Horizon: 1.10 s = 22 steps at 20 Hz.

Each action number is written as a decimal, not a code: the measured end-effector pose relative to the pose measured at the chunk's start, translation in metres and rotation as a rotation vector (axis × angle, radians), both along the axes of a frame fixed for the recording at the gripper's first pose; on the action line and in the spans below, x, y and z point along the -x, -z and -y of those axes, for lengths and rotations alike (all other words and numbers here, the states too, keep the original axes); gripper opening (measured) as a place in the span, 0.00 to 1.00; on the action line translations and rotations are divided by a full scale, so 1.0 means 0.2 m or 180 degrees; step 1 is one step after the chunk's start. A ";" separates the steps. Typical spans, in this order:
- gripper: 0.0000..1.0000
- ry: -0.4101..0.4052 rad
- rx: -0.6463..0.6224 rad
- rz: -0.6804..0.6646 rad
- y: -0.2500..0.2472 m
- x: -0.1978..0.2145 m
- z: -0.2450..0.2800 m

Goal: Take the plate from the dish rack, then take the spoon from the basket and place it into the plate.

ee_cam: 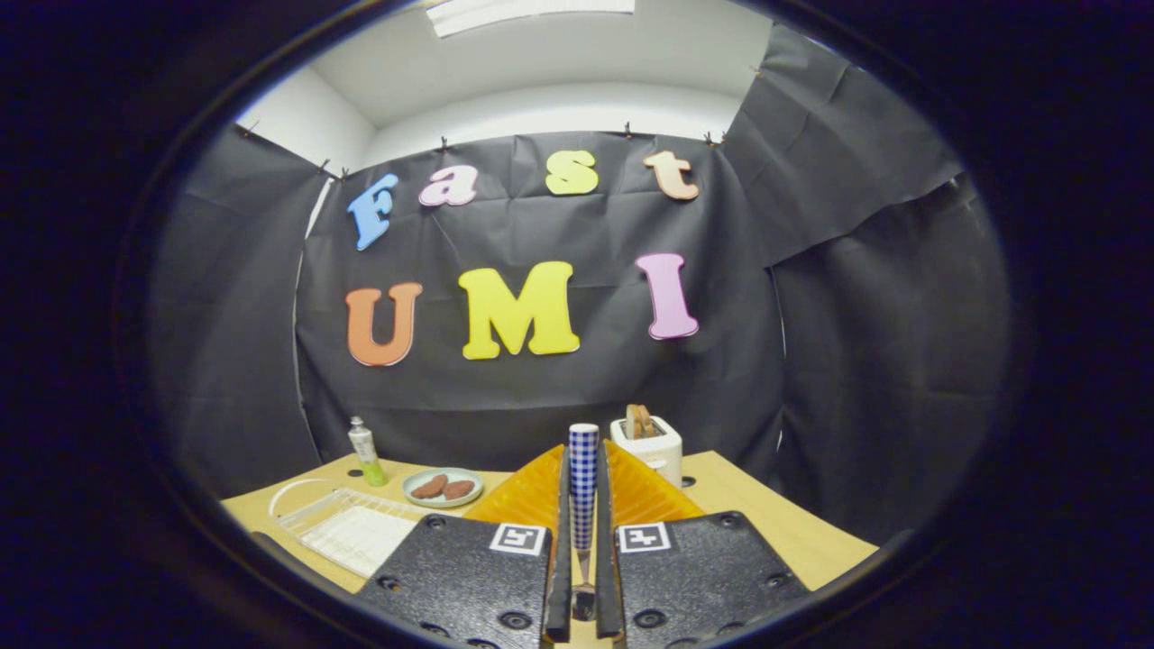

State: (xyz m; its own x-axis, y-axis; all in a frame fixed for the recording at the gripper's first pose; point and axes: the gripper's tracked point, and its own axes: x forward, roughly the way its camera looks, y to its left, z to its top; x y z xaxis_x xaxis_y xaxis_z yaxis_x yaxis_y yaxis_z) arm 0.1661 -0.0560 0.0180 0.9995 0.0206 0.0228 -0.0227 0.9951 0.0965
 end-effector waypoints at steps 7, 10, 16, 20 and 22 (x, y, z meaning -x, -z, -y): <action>0.16 -0.0022 0.0145 0.0019 0.22 0.41 -0.38; 0.16 -0.0030 0.0070 -0.0028 0.36 0.52 -0.50; 0.16 -0.0135 0.0026 -0.0019 0.59 0.55 -0.76; 0.17 -0.0219 0.0031 0.0015 0.70 0.57 -0.87; 0.18 -0.0170 0.0139 0.0037 0.74 0.58 -0.87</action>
